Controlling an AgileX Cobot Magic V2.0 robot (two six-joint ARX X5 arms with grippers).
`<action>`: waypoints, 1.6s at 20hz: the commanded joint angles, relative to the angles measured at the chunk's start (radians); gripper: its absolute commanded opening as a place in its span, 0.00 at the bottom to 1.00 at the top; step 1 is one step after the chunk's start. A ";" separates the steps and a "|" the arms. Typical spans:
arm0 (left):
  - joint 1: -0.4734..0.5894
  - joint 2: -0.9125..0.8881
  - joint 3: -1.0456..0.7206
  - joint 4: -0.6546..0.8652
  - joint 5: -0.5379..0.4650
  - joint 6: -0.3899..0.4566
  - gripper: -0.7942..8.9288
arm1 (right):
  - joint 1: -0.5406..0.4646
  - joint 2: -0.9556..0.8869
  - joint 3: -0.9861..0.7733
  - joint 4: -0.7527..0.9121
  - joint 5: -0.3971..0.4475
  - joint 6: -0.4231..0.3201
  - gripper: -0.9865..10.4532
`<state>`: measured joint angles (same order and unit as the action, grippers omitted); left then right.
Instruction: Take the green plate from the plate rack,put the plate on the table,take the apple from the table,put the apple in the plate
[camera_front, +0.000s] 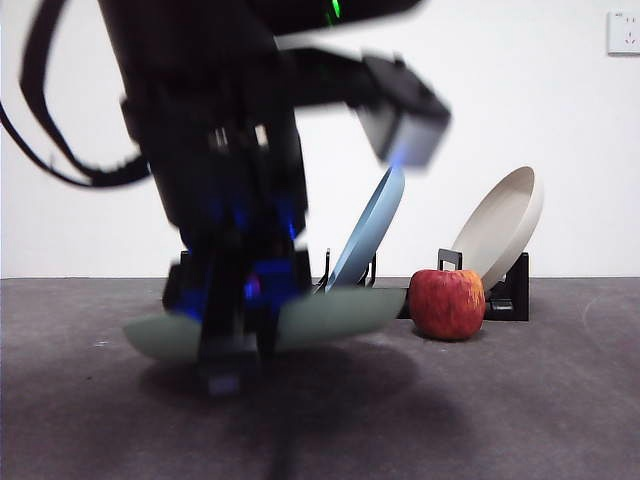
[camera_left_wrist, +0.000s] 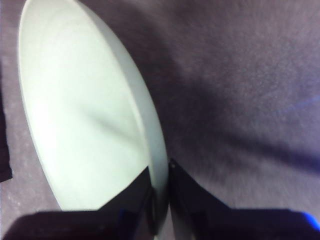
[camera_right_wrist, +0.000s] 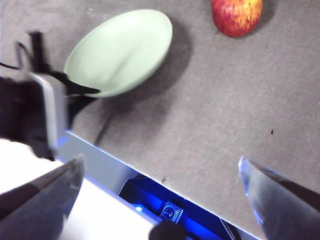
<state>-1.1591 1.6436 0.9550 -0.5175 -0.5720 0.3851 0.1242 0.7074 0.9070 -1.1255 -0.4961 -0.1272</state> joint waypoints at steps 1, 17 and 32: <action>-0.008 0.051 -0.007 0.048 -0.036 0.012 0.08 | 0.002 -0.001 0.001 0.005 -0.003 0.006 0.61; -0.008 0.062 0.013 0.045 0.024 -0.053 0.31 | 0.002 -0.001 0.001 0.005 -0.003 0.006 0.61; -0.010 -0.370 0.410 -0.297 0.317 -0.415 0.53 | 0.018 0.182 0.001 0.345 0.027 0.113 0.61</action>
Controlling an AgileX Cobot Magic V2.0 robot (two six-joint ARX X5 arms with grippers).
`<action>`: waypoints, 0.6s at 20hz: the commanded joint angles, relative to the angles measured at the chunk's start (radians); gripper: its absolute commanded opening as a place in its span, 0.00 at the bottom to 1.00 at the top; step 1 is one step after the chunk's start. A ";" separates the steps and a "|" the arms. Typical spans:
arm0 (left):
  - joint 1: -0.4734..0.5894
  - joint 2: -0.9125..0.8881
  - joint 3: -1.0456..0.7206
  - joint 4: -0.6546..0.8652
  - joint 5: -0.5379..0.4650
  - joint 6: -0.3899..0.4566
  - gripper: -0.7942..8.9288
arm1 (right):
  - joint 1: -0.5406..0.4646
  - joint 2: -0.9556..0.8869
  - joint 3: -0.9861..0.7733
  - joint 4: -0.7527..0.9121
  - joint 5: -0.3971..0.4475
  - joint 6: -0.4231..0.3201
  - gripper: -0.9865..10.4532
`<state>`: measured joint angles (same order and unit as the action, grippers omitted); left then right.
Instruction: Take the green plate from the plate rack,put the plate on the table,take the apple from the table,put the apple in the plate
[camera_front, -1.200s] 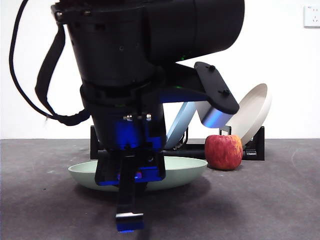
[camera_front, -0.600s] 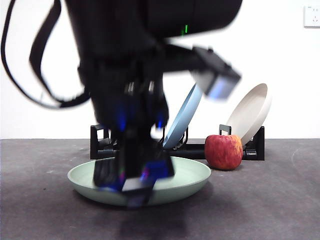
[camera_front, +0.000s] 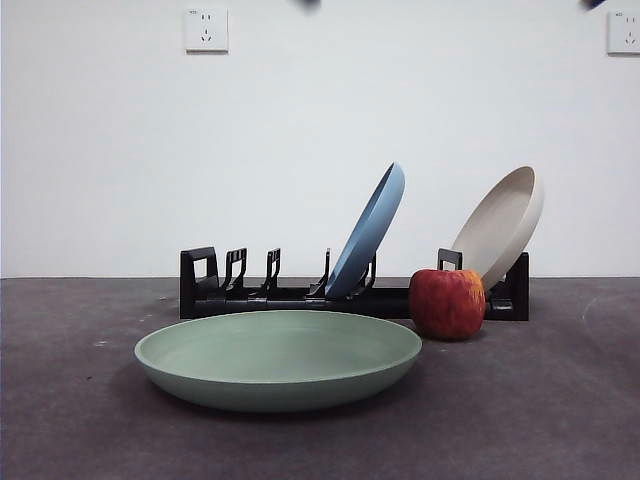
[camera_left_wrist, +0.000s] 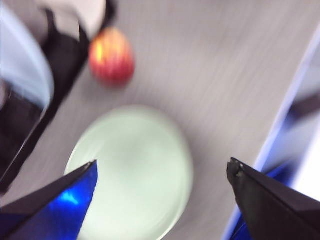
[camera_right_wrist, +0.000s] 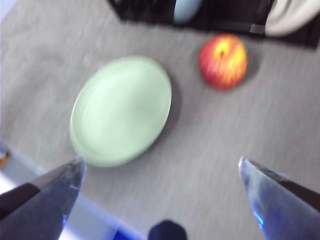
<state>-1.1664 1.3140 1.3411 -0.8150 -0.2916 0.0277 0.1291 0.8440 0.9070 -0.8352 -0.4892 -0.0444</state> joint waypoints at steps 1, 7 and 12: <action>-0.003 -0.072 0.043 -0.001 0.062 -0.062 0.53 | 0.032 0.087 0.001 0.094 0.048 0.036 0.61; -0.003 -0.209 0.073 -0.043 0.141 -0.094 0.53 | 0.182 0.370 0.001 0.345 0.272 0.055 0.62; -0.003 -0.226 0.073 -0.120 0.141 -0.111 0.53 | 0.249 0.570 0.001 0.533 0.392 0.078 0.69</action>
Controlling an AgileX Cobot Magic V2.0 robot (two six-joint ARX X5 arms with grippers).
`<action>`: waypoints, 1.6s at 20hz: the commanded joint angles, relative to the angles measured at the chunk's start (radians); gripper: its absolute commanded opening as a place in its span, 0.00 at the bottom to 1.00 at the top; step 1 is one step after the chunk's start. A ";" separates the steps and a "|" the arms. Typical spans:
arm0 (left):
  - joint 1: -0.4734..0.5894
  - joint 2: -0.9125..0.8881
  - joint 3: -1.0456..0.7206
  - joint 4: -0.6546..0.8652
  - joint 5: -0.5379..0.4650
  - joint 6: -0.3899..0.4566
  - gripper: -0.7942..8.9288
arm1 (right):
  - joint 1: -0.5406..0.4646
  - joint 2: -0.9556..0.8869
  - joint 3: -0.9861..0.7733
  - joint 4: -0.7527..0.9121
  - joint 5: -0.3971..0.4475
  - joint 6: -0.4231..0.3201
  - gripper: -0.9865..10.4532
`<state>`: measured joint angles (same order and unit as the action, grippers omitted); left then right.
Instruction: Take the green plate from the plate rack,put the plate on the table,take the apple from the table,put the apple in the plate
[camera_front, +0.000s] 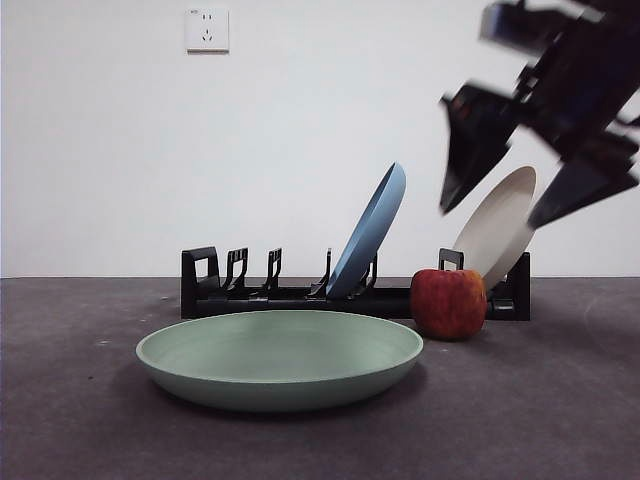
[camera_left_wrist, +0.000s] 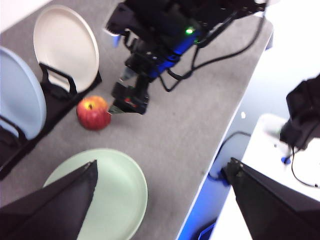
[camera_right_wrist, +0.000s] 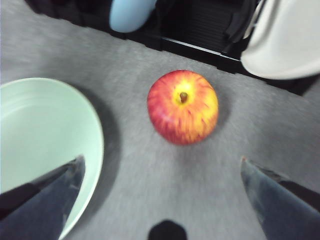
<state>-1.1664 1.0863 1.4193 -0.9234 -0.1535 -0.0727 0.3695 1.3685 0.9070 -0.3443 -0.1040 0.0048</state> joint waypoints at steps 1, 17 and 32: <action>-0.003 0.002 -0.005 -0.020 0.003 -0.011 0.53 | 0.014 0.079 0.001 0.082 0.008 0.043 0.69; -0.003 0.002 -0.005 -0.043 0.002 -0.034 0.53 | 0.018 0.360 0.002 0.383 0.061 0.085 0.69; -0.003 0.002 -0.005 -0.043 -0.002 -0.033 0.53 | 0.018 0.359 0.002 0.410 0.058 0.115 0.07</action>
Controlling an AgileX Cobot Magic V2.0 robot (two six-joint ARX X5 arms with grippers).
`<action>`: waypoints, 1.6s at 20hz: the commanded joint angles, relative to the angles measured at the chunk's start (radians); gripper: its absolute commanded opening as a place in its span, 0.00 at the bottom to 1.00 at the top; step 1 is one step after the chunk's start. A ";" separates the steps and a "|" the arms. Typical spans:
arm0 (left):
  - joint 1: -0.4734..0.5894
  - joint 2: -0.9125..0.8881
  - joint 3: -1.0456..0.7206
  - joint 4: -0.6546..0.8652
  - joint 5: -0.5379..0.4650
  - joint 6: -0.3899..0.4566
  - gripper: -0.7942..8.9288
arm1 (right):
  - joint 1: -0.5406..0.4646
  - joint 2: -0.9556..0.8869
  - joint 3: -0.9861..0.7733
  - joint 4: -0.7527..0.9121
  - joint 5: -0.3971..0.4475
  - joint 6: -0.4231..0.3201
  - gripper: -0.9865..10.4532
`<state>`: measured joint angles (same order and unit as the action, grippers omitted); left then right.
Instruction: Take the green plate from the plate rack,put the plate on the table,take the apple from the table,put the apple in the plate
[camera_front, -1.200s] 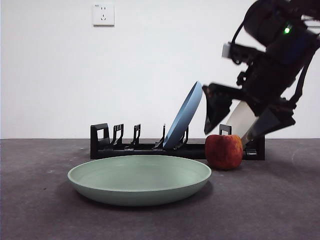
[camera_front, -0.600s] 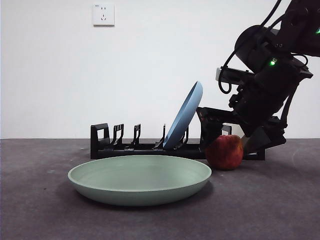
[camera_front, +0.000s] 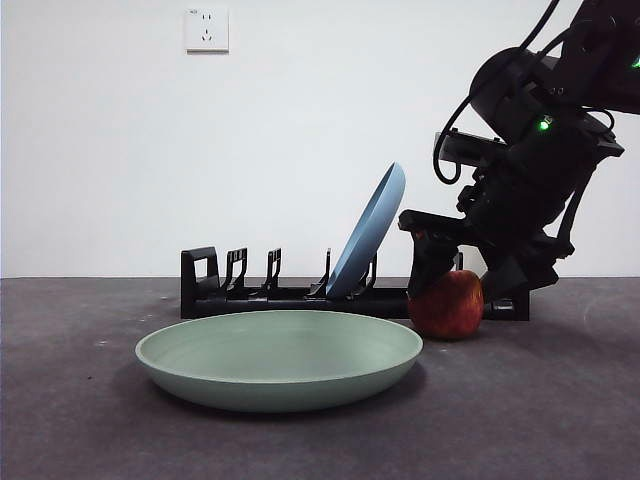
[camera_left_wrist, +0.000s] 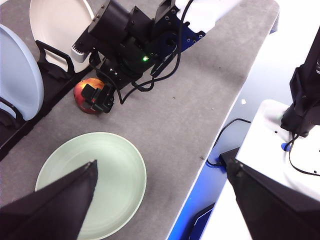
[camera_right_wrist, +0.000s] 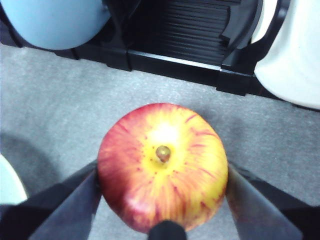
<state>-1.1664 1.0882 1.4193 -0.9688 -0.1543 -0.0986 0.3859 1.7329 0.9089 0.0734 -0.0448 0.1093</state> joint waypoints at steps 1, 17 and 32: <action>-0.003 0.000 -0.005 0.002 -0.001 -0.007 0.53 | 0.005 -0.025 0.000 -0.018 -0.001 0.009 0.07; -0.003 0.000 -0.005 0.018 0.000 -0.007 0.53 | 0.340 -0.164 0.000 -0.136 0.000 -0.006 0.07; -0.003 0.000 -0.005 0.010 -0.001 -0.007 0.53 | 0.363 -0.040 -0.001 -0.180 -0.005 -0.018 0.55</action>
<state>-1.1664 1.0882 1.4193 -0.9607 -0.1543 -0.0986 0.7444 1.6783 0.9165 -0.0814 -0.0441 0.0933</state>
